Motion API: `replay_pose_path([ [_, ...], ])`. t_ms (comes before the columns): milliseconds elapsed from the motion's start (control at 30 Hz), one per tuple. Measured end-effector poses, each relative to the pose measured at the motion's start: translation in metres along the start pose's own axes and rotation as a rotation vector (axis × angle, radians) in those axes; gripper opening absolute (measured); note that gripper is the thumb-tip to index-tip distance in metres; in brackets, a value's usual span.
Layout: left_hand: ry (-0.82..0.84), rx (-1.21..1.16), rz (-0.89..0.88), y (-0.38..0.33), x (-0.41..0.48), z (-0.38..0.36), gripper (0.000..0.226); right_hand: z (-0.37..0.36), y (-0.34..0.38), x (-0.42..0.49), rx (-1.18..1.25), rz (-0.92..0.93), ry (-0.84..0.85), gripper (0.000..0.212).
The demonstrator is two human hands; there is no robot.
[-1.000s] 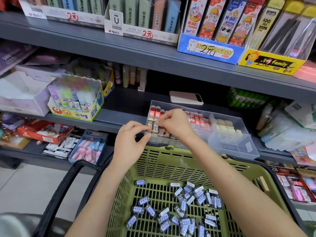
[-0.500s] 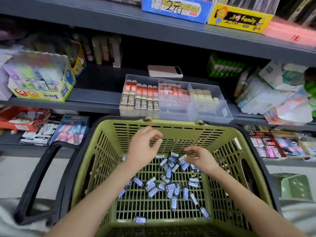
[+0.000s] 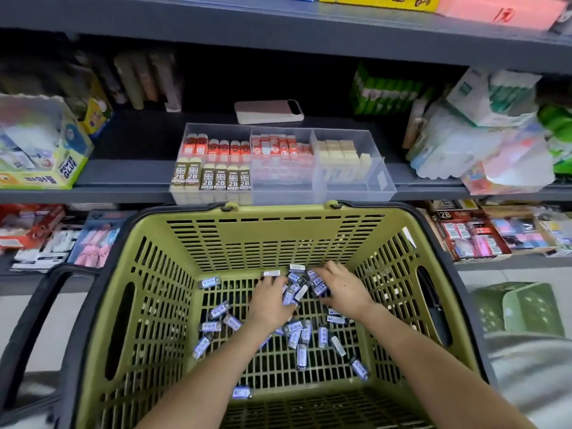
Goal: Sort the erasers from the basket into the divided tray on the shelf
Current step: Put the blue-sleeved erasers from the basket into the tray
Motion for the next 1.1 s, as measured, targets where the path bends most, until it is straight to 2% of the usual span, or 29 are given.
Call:
replay_pose_path([
  [67, -0.018, -0.04, 0.005, 0.002, -0.001, 0.0, 0.05, -0.002, -0.004, 0.001, 0.002, -0.02, -0.013, 0.067],
  [167, -0.012, -0.069, 0.033, 0.005, -0.001, 0.0, 0.048, -0.002, -0.004, 0.005, -0.039, -0.015, -0.029, 0.063],
  [400, 0.037, -0.034, 0.039, -0.001, 0.007, 0.005, 0.031, -0.008, 0.0, 0.005, -0.124, 0.055, 0.009, 0.062],
  [467, 0.091, -0.189, 0.08, 0.004, 0.007, 0.004, 0.027, -0.008, 0.0, 0.004, -0.164, 0.059, 0.006, 0.064],
  [567, 0.236, -0.645, 0.218, 0.012, -0.001, -0.001, 0.024, -0.004, -0.001, 0.002, -0.132, 0.015, -0.025, 0.062],
  [633, 0.324, -0.967, 0.358, 0.016, -0.011, -0.003, 0.023, 0.007, 0.006, 0.001, -0.022, -0.017, -0.101, 0.057],
  [733, 0.362, -1.394, 0.561, 0.018, -0.022, 0.004, 0.027, 0.027, 0.033, -0.002, 0.251, -0.006, -0.243, 0.047],
  [833, 0.478, -1.608, 0.55, 0.011, -0.027, 0.012, 0.037, 0.038, 0.075, -0.005, 0.393, 0.127, -0.288, 0.043],
  [933, 0.574, -1.756, 0.487, 0.002, -0.032, 0.022, 0.057, 0.039, 0.107, -0.01, 0.336, 0.261, -0.239, 0.052],
  [967, 0.587, -1.751, 0.468, 0.001, -0.033, 0.024, 0.056, 0.038, 0.111, -0.011, 0.342, 0.278, -0.209, 0.056],
  [1033, 0.591, -1.732, 0.45, 0.002, -0.037, 0.027, 0.044, 0.04, 0.107, -0.012, 0.508, 0.256, -0.192, 0.057],
  [1100, 0.576, -1.741, 0.462, 0.007, -0.038, 0.028, 0.032, 0.044, 0.085, -0.01, 0.707, 0.15, -0.255, 0.043],
])
Point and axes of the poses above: each hand's wrist, its own x-axis towards the middle knuckle, its own z-axis out of the back of the hand, y = z × x, the point moved 8 cm from there along x, towards the middle knuckle, and after that the axes turned 15 degrees about x, right-handed, at the moved point
